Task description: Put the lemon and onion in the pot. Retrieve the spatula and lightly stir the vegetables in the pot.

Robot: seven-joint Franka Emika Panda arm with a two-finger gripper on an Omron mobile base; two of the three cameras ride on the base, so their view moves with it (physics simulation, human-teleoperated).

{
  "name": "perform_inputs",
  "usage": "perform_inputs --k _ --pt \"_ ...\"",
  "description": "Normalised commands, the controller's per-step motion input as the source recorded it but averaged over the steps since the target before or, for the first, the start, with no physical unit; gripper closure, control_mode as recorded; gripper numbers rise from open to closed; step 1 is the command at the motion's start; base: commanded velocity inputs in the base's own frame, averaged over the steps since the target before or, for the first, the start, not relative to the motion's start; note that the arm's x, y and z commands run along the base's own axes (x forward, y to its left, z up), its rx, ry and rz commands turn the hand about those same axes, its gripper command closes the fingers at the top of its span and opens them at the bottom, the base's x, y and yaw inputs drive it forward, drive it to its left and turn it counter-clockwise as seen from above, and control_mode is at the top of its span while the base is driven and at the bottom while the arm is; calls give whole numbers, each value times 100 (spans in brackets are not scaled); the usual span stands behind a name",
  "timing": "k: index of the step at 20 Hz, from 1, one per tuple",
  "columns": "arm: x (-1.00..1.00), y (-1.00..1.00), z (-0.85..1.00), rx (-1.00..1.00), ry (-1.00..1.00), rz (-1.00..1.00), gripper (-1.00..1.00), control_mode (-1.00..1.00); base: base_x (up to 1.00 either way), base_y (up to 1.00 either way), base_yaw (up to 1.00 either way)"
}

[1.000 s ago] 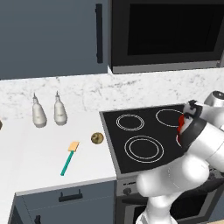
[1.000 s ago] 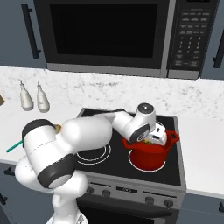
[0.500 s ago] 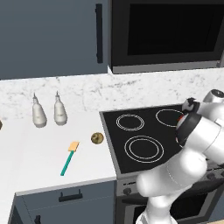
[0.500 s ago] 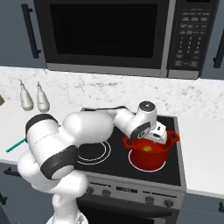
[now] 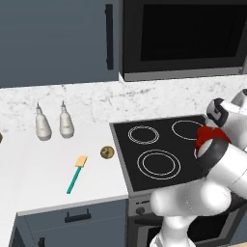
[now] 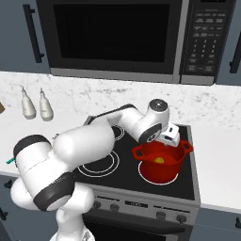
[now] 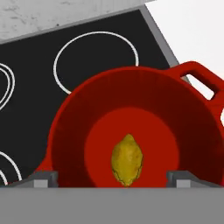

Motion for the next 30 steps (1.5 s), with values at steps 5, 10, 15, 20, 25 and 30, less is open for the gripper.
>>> perform_inputs --k 5,10,15,20,25,30 --pt "-71 80 11 0 -15 0 -100 -100 0 0 0" --pt "-38 100 0 0 -3 0 -100 -100 0 0 0" --pt "-8 94 0 -9 7 15 -100 -100 0 0 0" --pt "-35 96 -22 -11 1 29 -100 -100 0 0 0" --pt "40 100 -17 -2 11 17 -100 -100 0 0 0" --pt "39 100 -8 -2 5 22 -100 -100 0 0 0"
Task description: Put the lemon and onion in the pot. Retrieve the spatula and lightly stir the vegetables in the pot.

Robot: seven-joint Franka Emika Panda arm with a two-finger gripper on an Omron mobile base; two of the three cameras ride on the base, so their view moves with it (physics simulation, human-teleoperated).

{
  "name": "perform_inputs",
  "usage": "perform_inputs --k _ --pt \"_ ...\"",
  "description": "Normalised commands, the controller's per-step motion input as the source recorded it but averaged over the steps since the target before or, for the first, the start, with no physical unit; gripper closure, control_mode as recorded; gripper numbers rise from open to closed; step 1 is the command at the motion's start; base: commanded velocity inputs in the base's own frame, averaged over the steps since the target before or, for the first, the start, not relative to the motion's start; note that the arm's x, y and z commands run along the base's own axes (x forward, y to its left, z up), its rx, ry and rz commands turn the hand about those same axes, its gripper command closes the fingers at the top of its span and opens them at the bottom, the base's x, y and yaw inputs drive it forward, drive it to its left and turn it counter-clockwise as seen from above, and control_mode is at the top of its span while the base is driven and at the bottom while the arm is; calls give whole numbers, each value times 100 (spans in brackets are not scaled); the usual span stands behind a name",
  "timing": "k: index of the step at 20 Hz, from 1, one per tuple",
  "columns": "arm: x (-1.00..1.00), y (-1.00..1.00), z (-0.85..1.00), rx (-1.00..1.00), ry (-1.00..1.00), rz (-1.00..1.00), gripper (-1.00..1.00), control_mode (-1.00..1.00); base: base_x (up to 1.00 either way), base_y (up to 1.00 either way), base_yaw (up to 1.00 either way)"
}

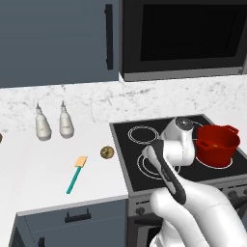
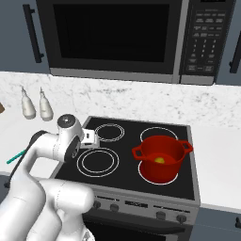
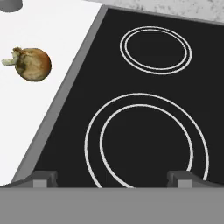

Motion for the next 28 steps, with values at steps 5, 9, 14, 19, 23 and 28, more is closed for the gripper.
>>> perform_inputs --k 5,9,14,19,23,28 --pt "71 100 -1 -1 4 11 -100 -100 0 0 0" --pt "69 100 -16 -7 6 4 -100 -100 0 0 0" --pt "14 14 -2 0 1 0 -100 -100 0 0 0" --pt "19 9 0 0 0 0 -100 -100 0 0 0" --pt "29 38 0 0 0 0 -100 -100 0 0 0" --pt "26 36 0 0 8 0 -100 -100 0 0 0"
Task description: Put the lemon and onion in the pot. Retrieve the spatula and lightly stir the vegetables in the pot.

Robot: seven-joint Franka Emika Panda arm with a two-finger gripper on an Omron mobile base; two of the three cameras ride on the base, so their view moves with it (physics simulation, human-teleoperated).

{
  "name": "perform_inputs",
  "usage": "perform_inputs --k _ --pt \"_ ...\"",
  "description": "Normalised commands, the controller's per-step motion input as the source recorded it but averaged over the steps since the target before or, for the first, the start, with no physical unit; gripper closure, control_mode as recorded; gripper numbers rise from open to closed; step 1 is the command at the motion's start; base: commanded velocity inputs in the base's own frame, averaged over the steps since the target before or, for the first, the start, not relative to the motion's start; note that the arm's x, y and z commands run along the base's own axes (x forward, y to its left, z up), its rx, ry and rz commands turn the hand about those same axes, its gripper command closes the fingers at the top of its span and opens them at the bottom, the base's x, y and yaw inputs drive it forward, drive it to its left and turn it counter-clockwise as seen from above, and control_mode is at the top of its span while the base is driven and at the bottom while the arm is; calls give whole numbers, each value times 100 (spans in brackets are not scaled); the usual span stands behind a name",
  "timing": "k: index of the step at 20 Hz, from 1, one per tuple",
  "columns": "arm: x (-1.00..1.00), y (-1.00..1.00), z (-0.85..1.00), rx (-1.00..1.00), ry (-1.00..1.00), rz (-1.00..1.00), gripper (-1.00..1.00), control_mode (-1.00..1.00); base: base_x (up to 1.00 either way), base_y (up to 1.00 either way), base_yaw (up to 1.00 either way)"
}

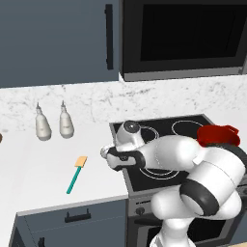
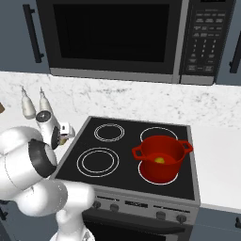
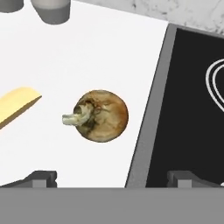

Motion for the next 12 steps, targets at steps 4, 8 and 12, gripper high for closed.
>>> perform_inputs --k 4,8,12 --pt "28 24 -10 0 19 0 -100 -100 0 0 0" --pt "23 12 -21 0 15 0 -100 -100 0 0 0" --pt "18 6 -30 0 1 0 -100 -100 0 0 0"
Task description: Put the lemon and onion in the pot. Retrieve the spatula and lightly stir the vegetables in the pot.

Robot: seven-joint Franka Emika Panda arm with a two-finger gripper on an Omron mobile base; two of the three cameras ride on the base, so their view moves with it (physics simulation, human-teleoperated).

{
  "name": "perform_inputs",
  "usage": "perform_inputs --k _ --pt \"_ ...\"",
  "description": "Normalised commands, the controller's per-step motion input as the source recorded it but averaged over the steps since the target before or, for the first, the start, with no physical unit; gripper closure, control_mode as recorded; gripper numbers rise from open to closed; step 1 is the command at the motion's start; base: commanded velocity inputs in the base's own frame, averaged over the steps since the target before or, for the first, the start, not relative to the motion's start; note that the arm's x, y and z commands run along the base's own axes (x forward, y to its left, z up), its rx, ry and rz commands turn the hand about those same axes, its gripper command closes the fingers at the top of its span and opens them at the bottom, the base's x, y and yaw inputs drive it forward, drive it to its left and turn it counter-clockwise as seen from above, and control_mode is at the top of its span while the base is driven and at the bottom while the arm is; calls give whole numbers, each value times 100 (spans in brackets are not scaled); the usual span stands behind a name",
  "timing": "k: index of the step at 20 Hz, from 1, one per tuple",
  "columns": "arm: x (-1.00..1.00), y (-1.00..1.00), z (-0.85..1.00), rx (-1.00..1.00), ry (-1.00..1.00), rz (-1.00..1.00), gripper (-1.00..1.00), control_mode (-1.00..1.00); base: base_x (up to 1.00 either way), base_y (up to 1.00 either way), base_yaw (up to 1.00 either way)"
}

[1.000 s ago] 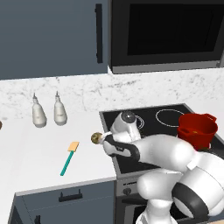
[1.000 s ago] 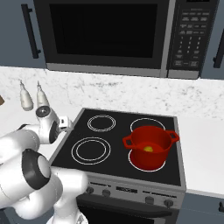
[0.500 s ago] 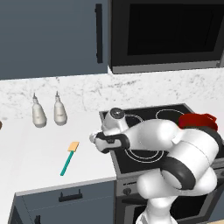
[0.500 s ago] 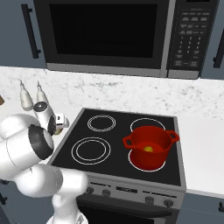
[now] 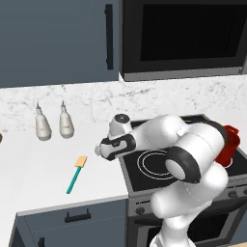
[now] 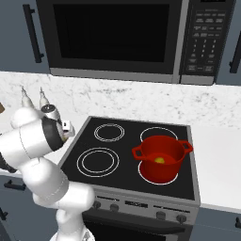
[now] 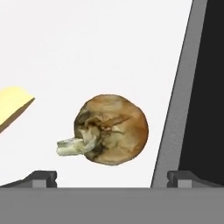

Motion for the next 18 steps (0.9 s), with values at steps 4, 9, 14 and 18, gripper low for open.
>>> perform_inputs --k 4,9,14,18 --pt "19 3 -33 0 0 0 -100 -100 0 0 0" --pt "21 1 -30 0 0 0 -100 -100 0 0 0" --pt "20 4 -22 0 0 0 -100 -100 0 0 0" --pt "24 13 -20 0 0 0 -100 -100 0 0 0"
